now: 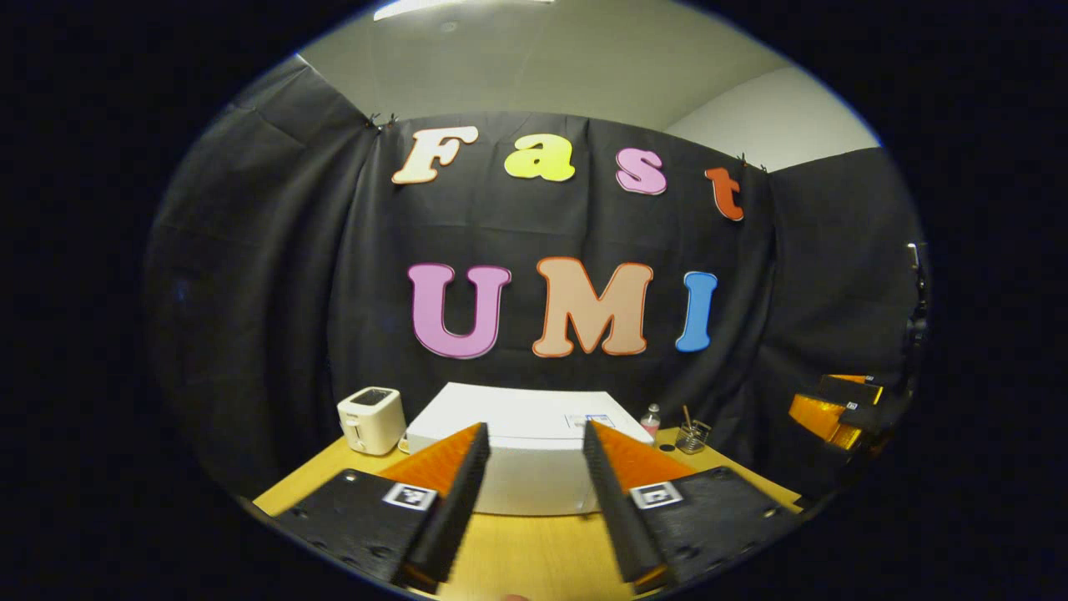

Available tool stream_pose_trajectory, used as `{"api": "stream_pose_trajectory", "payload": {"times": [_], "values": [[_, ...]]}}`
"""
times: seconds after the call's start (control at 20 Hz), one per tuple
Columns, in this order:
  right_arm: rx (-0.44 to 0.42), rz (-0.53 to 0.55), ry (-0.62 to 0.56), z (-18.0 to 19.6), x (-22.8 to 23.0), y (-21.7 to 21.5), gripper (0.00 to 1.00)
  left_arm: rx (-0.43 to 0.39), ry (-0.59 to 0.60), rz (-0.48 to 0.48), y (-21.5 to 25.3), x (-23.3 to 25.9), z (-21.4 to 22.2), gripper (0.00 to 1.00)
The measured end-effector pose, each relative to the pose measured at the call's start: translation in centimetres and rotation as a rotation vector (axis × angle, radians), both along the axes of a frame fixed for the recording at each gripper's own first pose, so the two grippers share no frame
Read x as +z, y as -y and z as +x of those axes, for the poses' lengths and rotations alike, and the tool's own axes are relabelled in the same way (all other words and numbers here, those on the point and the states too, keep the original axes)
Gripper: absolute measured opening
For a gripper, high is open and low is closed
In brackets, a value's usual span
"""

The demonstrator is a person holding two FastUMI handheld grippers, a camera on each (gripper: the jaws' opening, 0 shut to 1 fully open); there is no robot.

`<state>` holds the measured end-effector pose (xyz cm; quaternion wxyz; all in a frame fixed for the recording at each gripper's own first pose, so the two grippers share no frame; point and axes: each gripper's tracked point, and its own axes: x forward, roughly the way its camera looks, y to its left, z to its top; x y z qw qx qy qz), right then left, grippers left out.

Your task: Open the microwave oven with the left hand, put the food in, and close the microwave oven.

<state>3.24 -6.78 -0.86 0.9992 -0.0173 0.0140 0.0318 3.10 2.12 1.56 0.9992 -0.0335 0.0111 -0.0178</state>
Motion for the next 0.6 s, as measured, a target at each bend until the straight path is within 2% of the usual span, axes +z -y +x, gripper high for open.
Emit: {"api": "stream_pose_trajectory", "payload": {"times": [0.1, 0.2, 0.3, 0.6], "values": [[0.018, -0.005, 0.000, 0.2, 0.0, -1.1, 0.97, 0.026, 0.055, 0.026, -0.5, 1.8, 0.1, 0.96], [0.029, 0.000, 0.003, 0.1, 0.2, -1.7, 1.00, 0.013, 0.076, 0.063, -0.1, 2.6, -0.5, 0.95], [0.038, 0.020, 0.005, 0.1, 0.5, -2.0, 0.97, 0.001, 0.084, 0.079, 0.3, 2.9, -1.0, 0.95], [0.031, 0.031, 0.008, -0.2, 0.7, -1.6, 0.97, -0.008, 0.059, 0.042, 0.9, 1.9, -1.4, 0.95]]}}
